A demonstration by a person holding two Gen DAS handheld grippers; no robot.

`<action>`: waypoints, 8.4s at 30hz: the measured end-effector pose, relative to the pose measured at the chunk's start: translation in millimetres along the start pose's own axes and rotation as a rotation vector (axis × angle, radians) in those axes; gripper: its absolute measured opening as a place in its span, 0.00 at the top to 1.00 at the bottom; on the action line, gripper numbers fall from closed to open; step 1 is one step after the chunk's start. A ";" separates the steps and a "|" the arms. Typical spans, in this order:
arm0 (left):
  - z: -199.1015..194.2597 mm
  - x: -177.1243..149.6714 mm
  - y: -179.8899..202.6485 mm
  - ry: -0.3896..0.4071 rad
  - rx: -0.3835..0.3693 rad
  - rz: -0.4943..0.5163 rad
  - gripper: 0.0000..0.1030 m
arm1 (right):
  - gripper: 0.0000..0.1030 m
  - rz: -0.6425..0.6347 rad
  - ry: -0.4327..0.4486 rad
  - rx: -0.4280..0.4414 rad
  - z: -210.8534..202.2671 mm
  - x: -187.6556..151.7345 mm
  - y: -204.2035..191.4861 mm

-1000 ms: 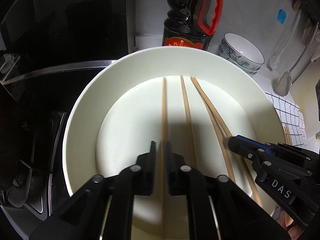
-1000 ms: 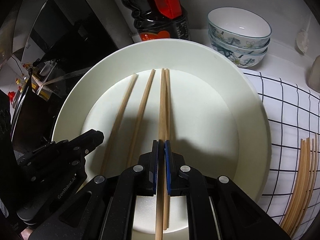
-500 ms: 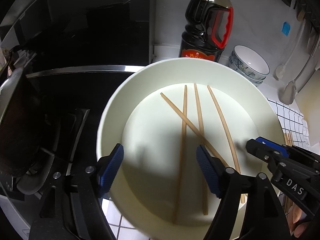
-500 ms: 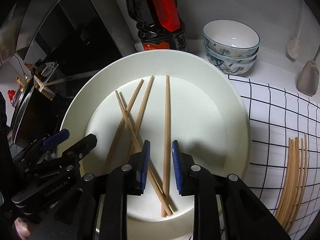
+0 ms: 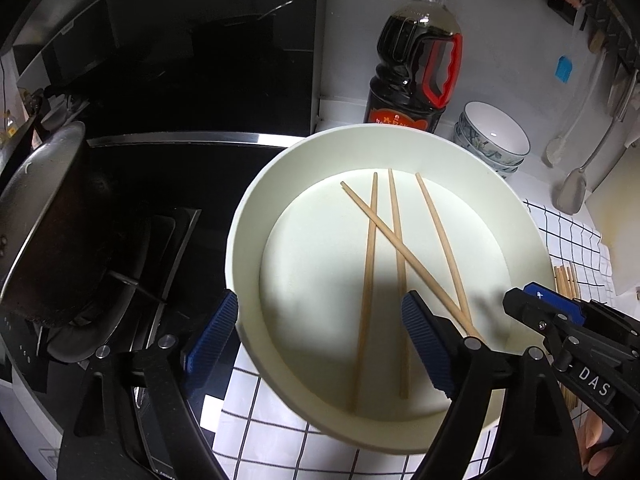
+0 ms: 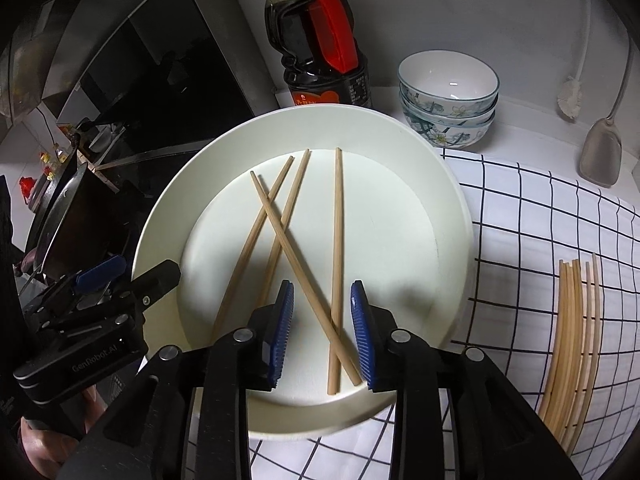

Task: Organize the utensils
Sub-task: 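Lift the right tool away from the basin toward the chopsticks, then lower the right tool onto the chopstick row and pinch one chopstick, then carry the wooden chopstick into the white basin with the right tool, then open the right tool to drop the chopstick in the basin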

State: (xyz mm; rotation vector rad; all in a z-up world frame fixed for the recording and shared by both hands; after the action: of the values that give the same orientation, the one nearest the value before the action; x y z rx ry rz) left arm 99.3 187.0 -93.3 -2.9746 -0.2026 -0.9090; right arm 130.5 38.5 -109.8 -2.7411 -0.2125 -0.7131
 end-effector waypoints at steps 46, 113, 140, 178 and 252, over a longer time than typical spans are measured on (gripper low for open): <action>-73.3 -32.4 70.7 0.071 -0.002 0.067 0.07 | 0.29 0.042 0.072 -0.055 -94.4 -68.4 60.2; 43.5 -115.8 288.6 -0.063 -0.151 0.336 0.06 | 0.29 0.081 0.051 -0.329 -62.4 -141.0 278.5; 57.0 -104.2 292.5 -0.067 -0.083 0.319 0.05 | 0.29 0.065 0.072 -0.329 -59.0 -124.5 297.1; 19.4 -90.7 313.0 -0.076 -0.206 0.385 0.93 | 0.94 0.130 0.121 -0.172 -80.3 -115.4 261.9; 24.8 26.3 10.3 -0.012 -0.027 0.032 0.26 | 0.71 -0.016 0.004 -0.010 19.7 25.4 4.4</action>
State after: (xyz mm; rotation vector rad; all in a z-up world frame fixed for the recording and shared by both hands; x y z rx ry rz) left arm 136.0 181.4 -99.1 -2.9989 -0.1432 -0.8981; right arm 162.3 42.4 -114.6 -2.7504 -0.2304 -0.7263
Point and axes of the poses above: each gripper's, at about its wrist camera, not at the fingertips, and z roughly the way its jaws point, y to its right, x to its top, the point moved 5 cm from there along z, roughly the way its jaws point, and after that the axes turned 3 degrees about x, right-handed, at the moved point
